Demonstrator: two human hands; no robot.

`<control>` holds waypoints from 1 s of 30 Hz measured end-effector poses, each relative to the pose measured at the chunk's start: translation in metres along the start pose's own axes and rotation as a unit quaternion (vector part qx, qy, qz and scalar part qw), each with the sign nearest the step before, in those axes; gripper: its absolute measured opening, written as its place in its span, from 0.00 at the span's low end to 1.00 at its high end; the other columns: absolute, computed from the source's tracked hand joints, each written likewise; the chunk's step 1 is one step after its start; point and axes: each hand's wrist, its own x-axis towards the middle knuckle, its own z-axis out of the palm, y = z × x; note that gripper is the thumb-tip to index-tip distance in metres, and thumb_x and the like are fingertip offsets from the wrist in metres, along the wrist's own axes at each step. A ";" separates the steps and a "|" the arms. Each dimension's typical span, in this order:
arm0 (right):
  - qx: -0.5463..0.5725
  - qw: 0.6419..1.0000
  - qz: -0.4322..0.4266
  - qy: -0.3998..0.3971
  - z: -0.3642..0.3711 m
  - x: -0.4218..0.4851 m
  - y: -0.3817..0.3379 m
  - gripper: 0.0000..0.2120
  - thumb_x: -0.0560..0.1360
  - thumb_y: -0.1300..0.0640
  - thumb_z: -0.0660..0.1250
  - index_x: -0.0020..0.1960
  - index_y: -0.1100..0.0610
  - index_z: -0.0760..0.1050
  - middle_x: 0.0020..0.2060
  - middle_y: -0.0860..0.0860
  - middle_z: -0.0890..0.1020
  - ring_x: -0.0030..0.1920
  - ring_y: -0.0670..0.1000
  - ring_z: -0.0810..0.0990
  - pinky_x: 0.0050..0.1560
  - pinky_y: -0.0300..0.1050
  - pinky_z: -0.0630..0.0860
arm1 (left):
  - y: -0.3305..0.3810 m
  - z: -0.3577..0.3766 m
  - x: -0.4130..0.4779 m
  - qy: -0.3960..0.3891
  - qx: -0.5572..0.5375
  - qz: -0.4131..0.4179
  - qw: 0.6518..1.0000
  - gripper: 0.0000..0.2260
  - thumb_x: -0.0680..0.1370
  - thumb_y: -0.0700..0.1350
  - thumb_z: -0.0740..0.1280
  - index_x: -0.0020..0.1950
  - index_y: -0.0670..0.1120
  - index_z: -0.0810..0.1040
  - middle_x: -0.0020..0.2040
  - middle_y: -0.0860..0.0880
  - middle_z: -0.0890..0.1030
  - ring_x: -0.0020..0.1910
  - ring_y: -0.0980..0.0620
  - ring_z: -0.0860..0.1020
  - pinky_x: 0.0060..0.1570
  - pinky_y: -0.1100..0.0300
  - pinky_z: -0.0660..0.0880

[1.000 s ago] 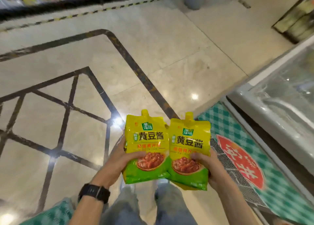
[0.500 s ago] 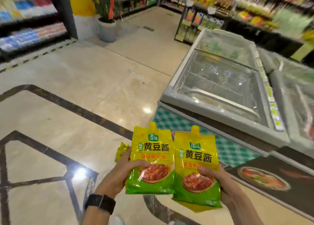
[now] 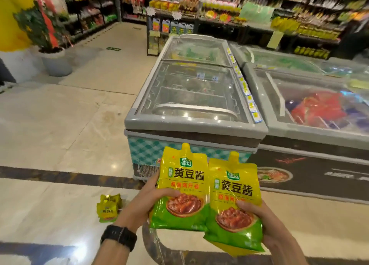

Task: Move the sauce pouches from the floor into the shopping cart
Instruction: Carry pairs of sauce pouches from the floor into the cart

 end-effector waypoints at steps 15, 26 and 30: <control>0.214 0.911 -0.192 0.296 -0.260 -0.164 -0.001 0.33 0.55 0.61 0.83 0.60 0.60 0.80 0.59 0.65 0.81 0.57 0.66 0.81 0.58 0.63 0.78 | -0.054 0.339 0.175 -0.302 0.167 -0.118 0.931 0.37 0.60 0.39 0.81 0.68 0.45 0.75 0.61 0.38 0.83 0.60 0.34 0.81 0.66 0.32 0.71; 0.296 0.834 -0.220 0.410 -0.385 -0.158 -0.039 0.40 0.49 0.62 0.85 0.61 0.62 0.78 0.58 0.66 0.81 0.55 0.67 0.82 0.54 0.62 0.80 | -0.077 0.511 0.319 -0.462 0.191 -0.161 0.851 0.47 0.53 0.43 0.86 0.70 0.48 0.72 0.62 0.39 0.83 0.61 0.37 0.81 0.63 0.39 0.75; 0.319 0.810 -0.209 0.446 -0.429 -0.136 -0.069 0.42 0.50 0.58 0.86 0.63 0.61 0.78 0.60 0.66 0.80 0.56 0.68 0.81 0.57 0.65 0.78 | -0.083 0.570 0.386 -0.490 0.204 -0.199 0.824 0.48 0.54 0.43 0.87 0.72 0.45 0.71 0.62 0.38 0.82 0.61 0.36 0.81 0.65 0.36 0.73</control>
